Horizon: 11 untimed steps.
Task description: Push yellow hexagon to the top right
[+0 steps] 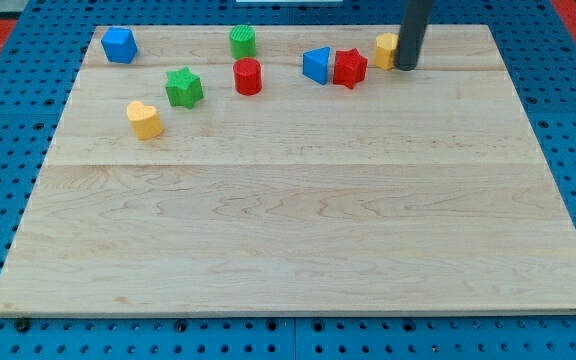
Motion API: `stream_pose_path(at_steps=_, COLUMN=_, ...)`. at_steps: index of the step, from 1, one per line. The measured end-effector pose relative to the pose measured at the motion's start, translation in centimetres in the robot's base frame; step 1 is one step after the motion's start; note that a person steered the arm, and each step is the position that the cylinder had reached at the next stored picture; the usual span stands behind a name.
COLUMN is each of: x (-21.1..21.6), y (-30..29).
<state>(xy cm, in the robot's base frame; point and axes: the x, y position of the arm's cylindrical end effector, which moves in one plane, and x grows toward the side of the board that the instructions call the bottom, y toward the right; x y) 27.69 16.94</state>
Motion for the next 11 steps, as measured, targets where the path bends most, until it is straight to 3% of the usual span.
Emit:
stream_pose_path(at_steps=2, x=0.7, y=-7.2)
stream_pose_path(at_steps=5, x=-2.7, y=-1.0)
stream_pose_path(at_steps=11, x=-1.0, y=-1.7)
